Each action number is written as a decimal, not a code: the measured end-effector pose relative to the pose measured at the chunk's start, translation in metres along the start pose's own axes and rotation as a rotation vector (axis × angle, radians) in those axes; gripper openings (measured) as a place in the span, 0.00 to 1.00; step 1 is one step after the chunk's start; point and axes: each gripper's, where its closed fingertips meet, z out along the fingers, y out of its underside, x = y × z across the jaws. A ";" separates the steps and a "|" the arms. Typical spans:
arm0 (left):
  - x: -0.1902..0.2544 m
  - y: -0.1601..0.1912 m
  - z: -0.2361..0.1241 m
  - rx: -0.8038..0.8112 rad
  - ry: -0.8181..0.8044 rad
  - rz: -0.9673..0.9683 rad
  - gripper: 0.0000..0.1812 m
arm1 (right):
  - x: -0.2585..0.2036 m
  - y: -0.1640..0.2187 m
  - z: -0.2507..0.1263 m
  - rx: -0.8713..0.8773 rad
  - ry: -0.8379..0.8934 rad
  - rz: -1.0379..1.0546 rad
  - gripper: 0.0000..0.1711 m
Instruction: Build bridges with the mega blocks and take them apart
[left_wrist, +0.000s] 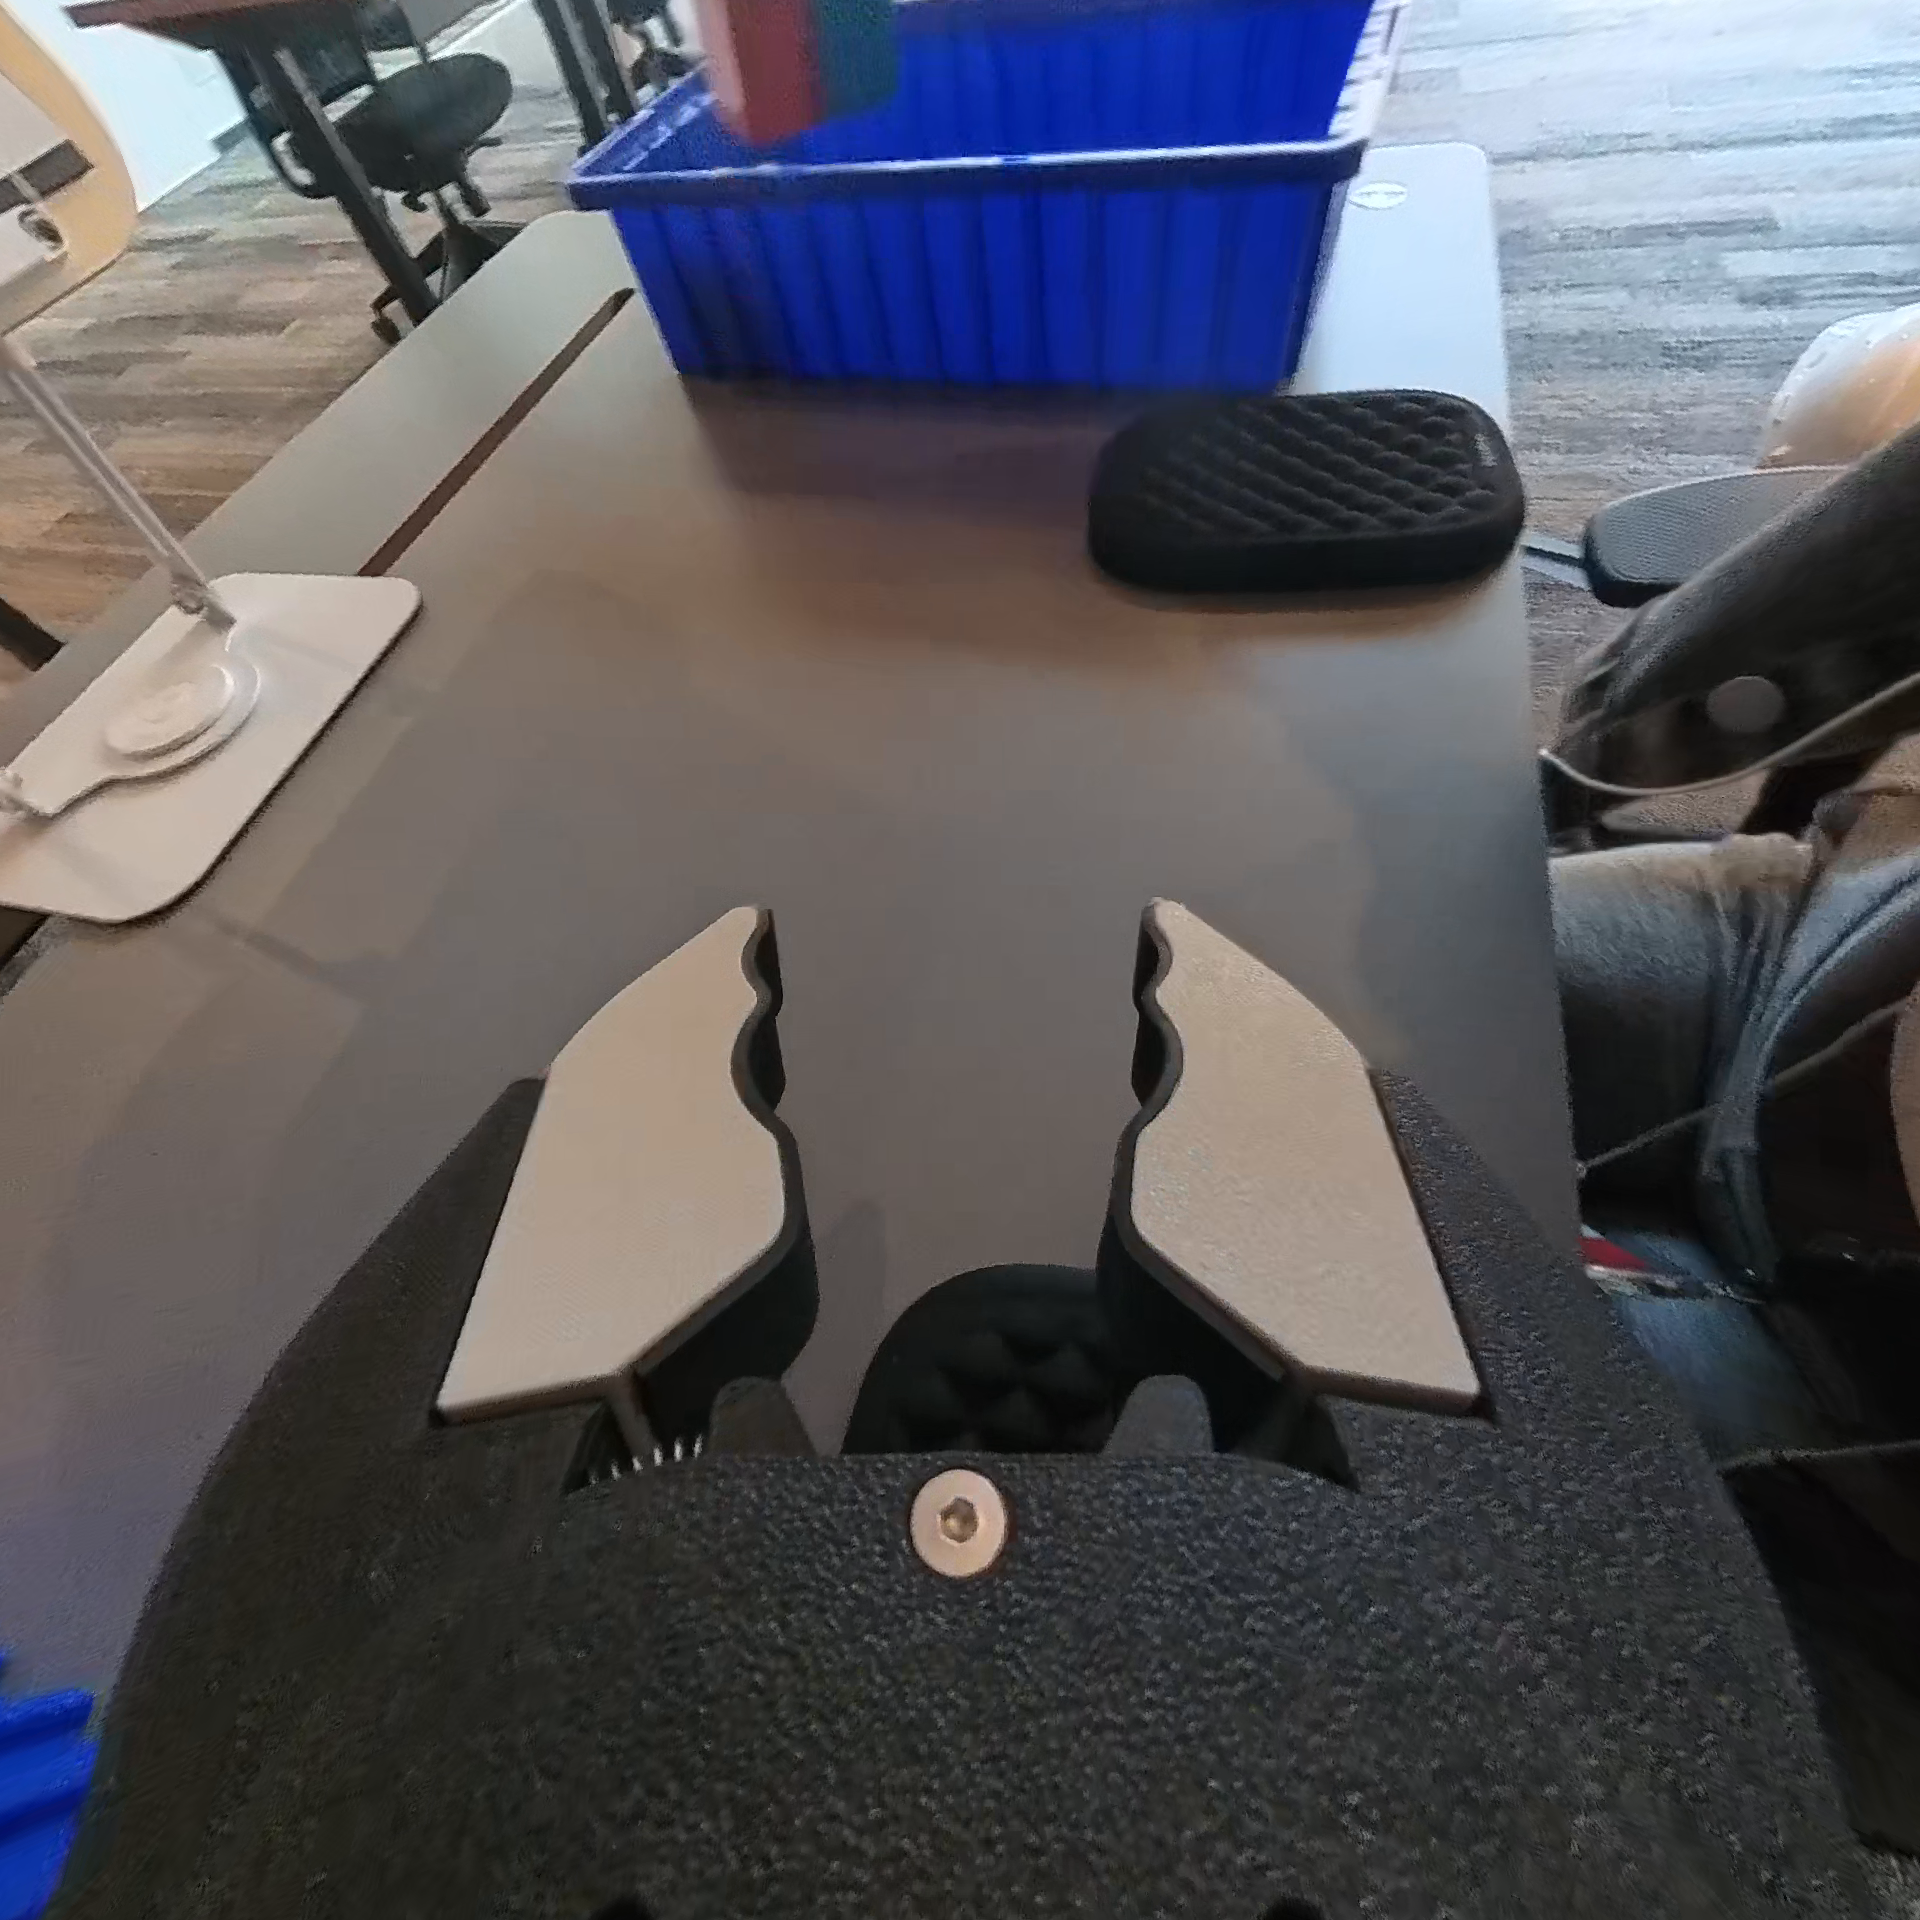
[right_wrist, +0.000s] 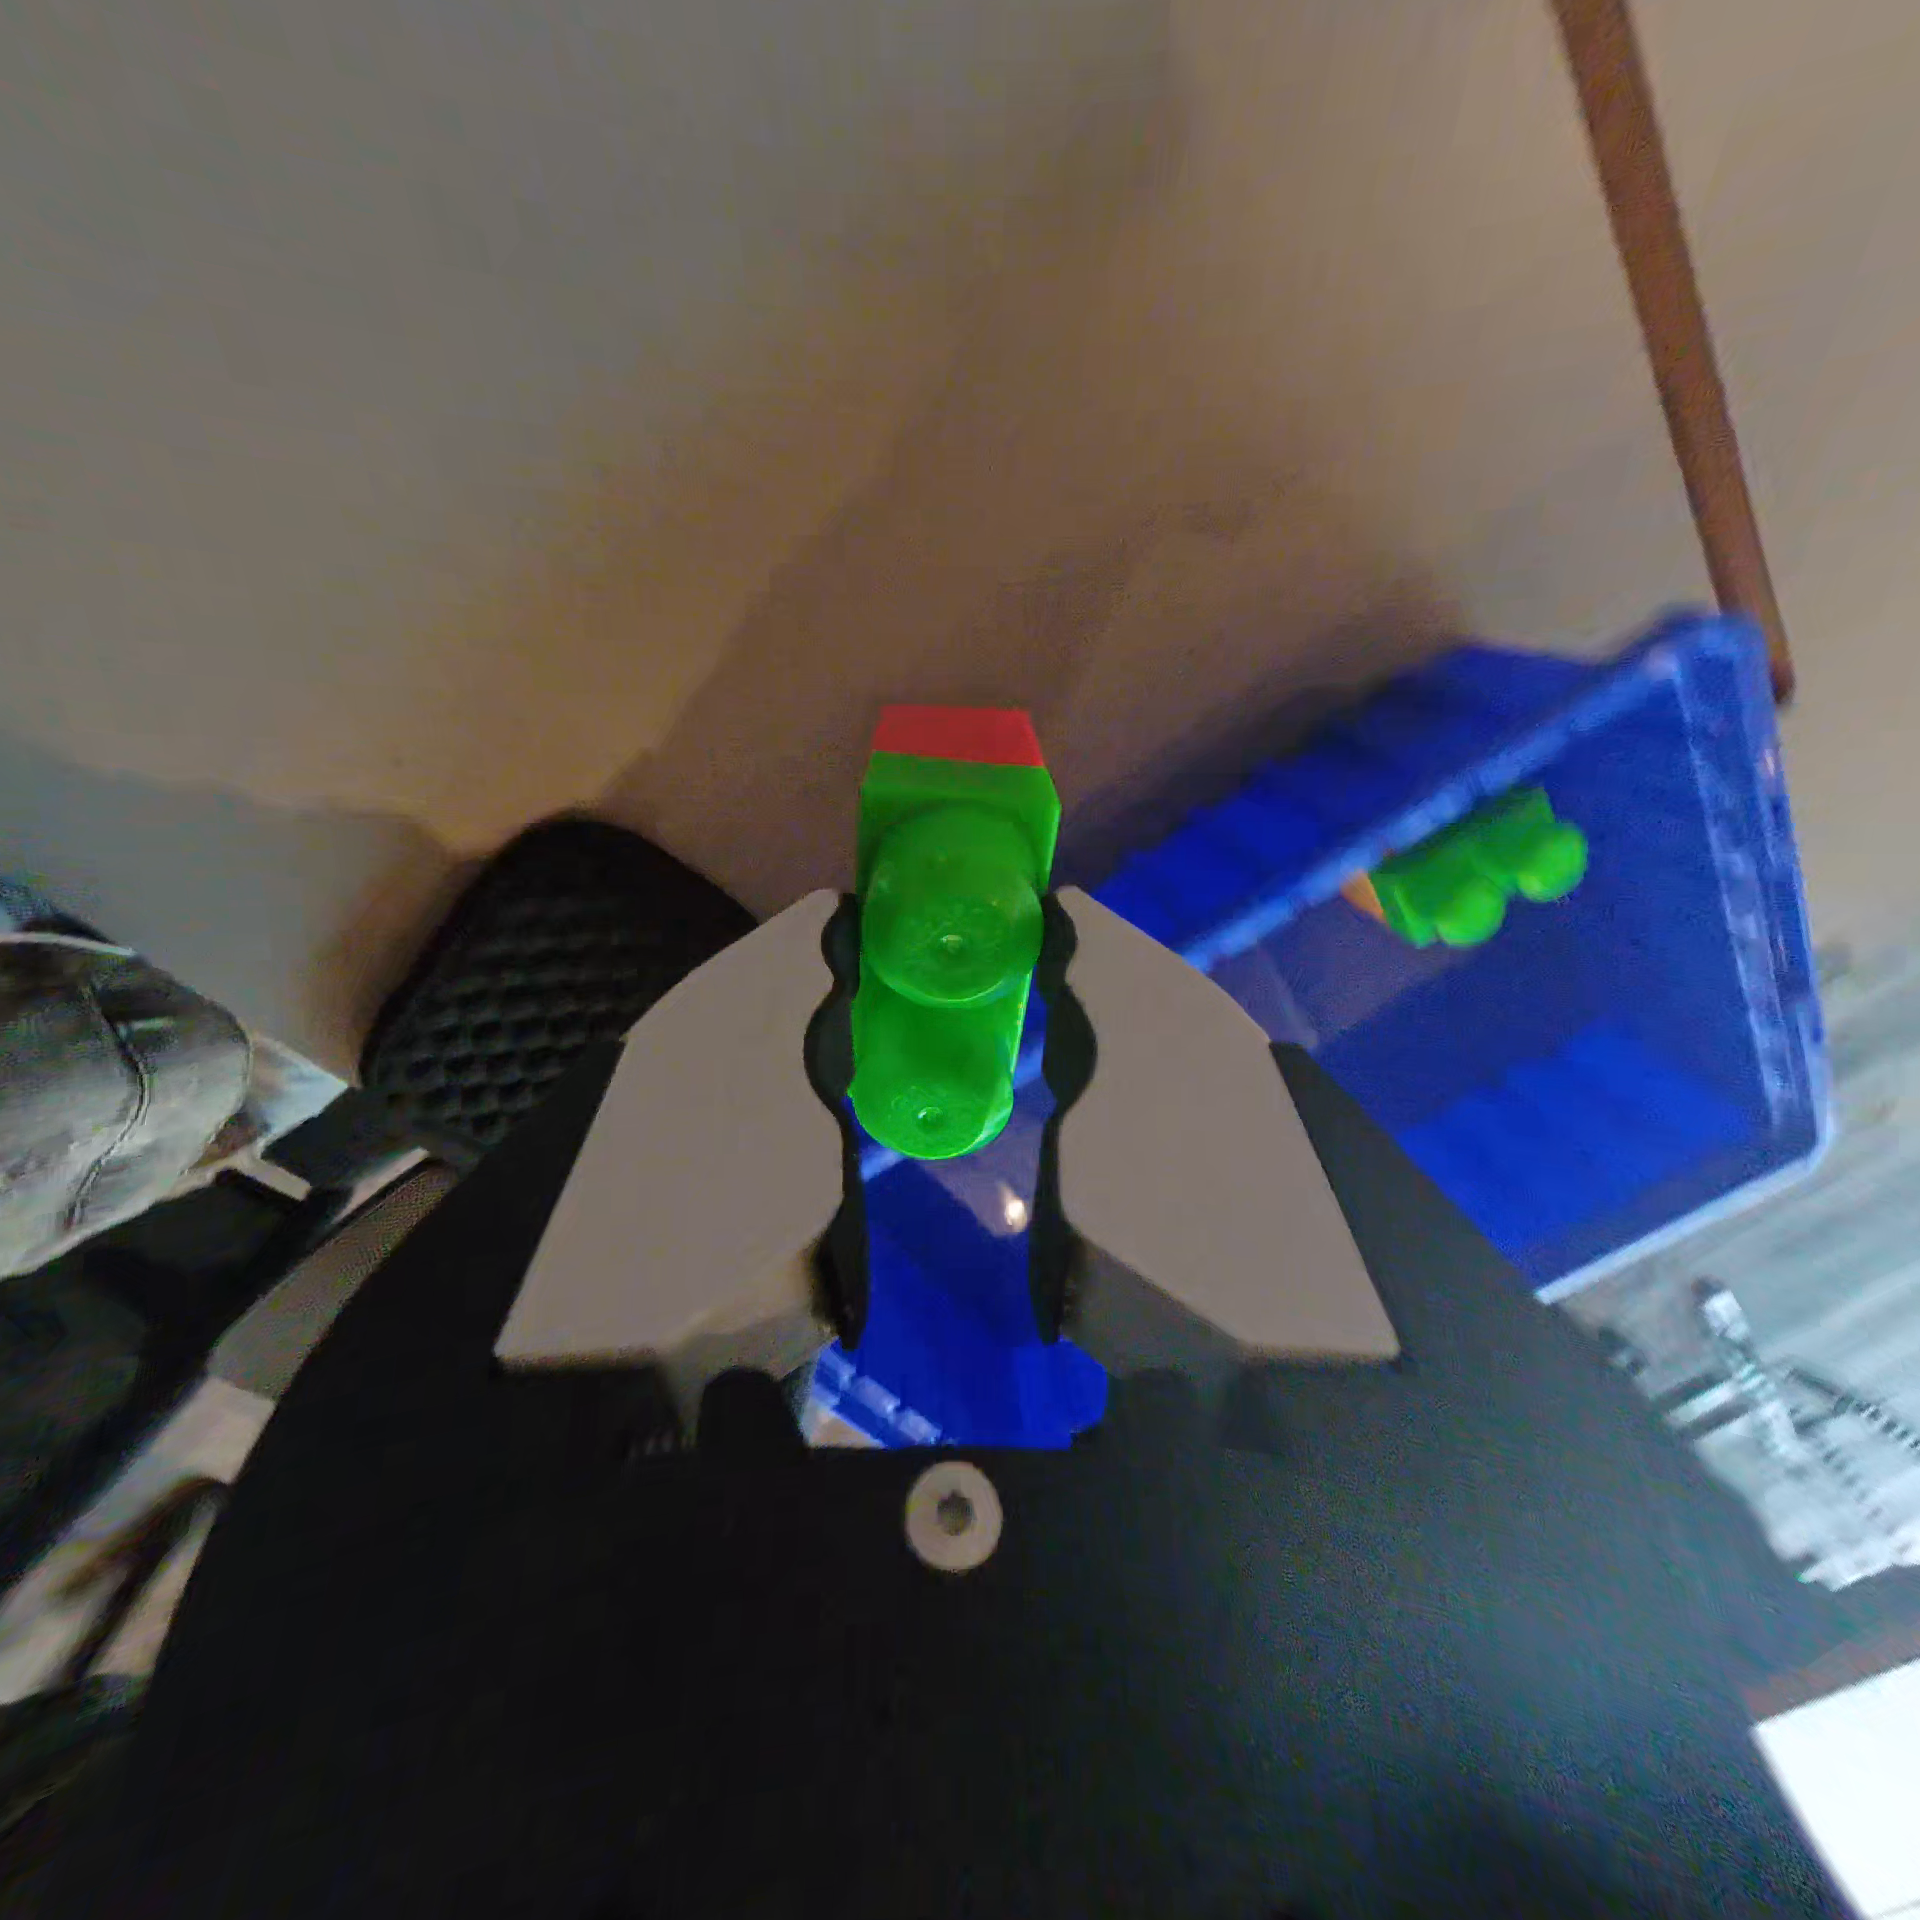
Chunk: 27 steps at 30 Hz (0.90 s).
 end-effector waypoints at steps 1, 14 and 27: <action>-0.004 0.000 0.000 -0.008 -0.026 -0.013 0.36 | 0.017 0.012 -0.004 -0.002 0.018 0.061 0.19; -0.019 -0.012 0.008 -0.041 -0.199 -0.165 0.35 | 0.170 0.117 0.040 -0.056 0.064 0.572 0.19; -0.020 -0.023 0.020 -0.060 -0.264 -0.191 0.35 | 0.225 0.123 0.123 -0.020 0.013 0.813 0.19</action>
